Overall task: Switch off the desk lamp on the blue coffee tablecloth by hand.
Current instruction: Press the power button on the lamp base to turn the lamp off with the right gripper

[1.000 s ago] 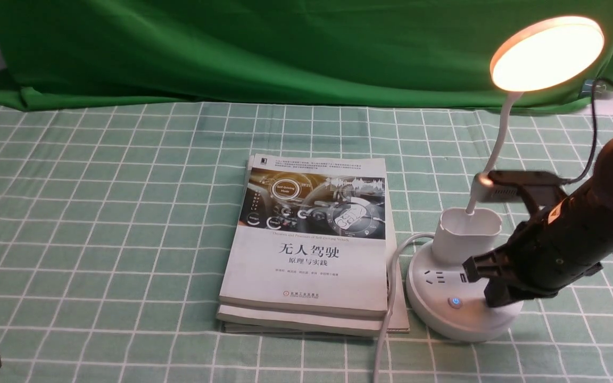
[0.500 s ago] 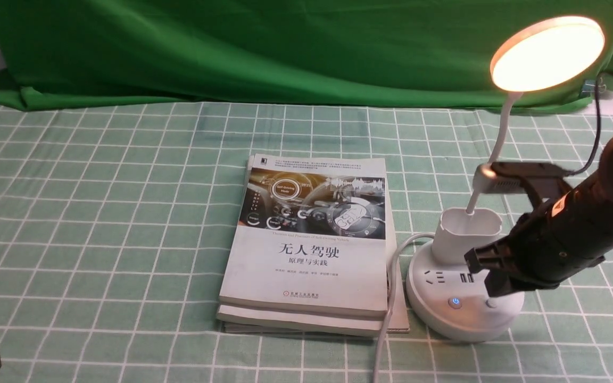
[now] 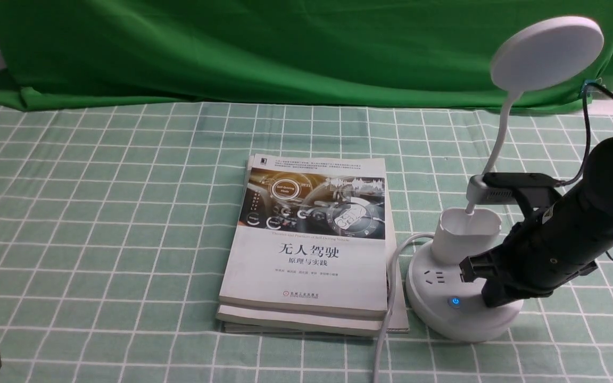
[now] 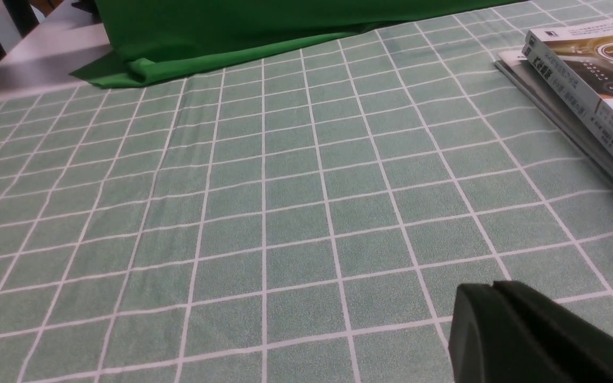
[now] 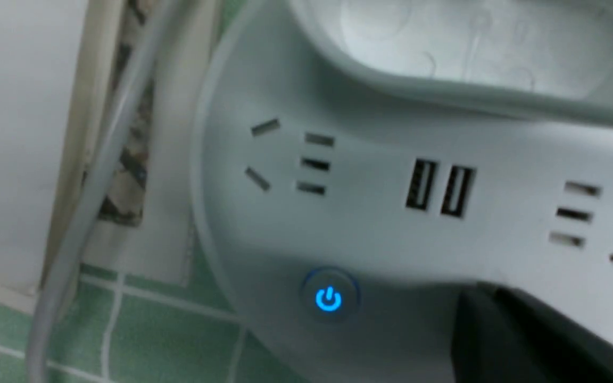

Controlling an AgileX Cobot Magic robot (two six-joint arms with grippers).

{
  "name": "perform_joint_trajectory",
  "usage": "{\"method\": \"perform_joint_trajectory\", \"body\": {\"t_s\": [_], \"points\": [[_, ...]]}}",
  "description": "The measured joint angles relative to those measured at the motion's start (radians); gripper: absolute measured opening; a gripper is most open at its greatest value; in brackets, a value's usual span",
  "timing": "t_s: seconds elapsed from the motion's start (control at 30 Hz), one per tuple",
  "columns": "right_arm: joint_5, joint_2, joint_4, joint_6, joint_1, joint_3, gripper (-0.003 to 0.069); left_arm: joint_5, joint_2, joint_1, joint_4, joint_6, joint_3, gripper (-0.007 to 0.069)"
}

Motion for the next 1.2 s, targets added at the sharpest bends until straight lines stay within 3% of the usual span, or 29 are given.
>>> {"method": "perform_joint_trajectory", "body": {"t_s": [0.33, 0.8, 1.2], "points": [[-0.001, -0.075, -0.002, 0.0, 0.001, 0.002, 0.0038, 0.0, 0.0, 0.0, 0.0, 0.0, 0.0, 0.0], [-0.018, 0.017, -0.003, -0.008, 0.001, -0.007, 0.0038, 0.0, 0.0, 0.0, 0.0, 0.0, 0.0, 0.0], [-0.016, -0.096, -0.002, -0.016, 0.001, 0.002, 0.0039, 0.0, 0.0, 0.0, 0.001, 0.0, 0.0, 0.0]]}}
